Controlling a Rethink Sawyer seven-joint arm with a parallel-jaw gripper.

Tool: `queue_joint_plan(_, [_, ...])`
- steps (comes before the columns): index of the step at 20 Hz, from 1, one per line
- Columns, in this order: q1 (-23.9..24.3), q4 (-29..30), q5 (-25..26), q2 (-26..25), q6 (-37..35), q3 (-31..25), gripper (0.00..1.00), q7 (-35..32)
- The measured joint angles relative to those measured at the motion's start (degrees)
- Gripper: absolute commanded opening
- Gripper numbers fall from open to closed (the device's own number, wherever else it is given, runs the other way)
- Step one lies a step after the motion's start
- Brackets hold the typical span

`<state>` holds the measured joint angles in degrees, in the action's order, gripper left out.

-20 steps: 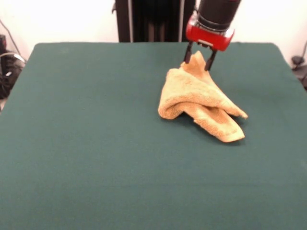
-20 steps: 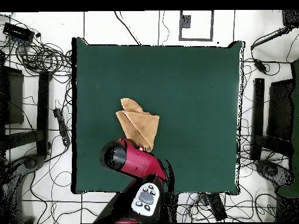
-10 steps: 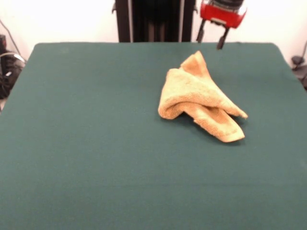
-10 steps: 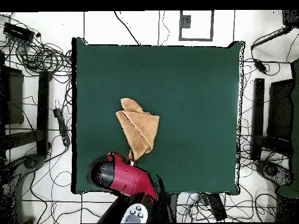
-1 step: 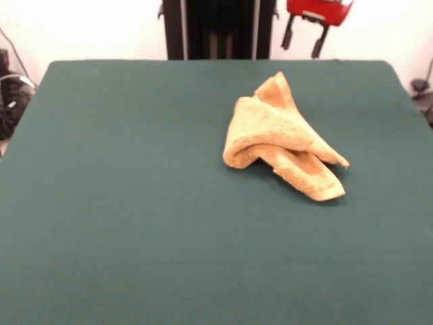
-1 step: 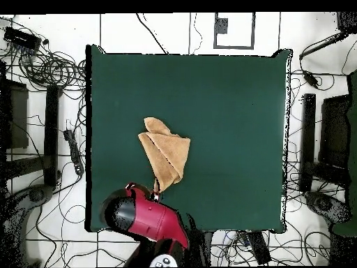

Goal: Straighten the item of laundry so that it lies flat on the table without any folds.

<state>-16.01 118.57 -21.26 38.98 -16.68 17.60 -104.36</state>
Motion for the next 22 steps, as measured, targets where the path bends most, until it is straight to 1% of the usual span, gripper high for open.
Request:
queue_joint_plan(4, [6.88, 0.75, 1.79, 1.12, 0.07, -1.79, 1.0, 0.0])
queue_joint_plan(5, [7.93, 0.82, 2.11, 1.11, 0.15, -1.96, 1.0, 0.0])
queue_joint_plan(8, [13.11, 1.01, 4.51, 0.52, 0.99, -2.77, 1.0, 0.0])
queue_joint_plan(11, [15.94, 1.26, 6.5, -0.1, 2.25, -3.29, 1.0, 0.0])
queue_joint_plan(15, [17.79, 1.56, 8.3, -1.41, 4.96, -3.73, 1.0, 0.0])
queue_joint_plan(22, [17.95, 1.81, 8.52, -5.5, 12.65, -7.24, 1.0, 0.0])
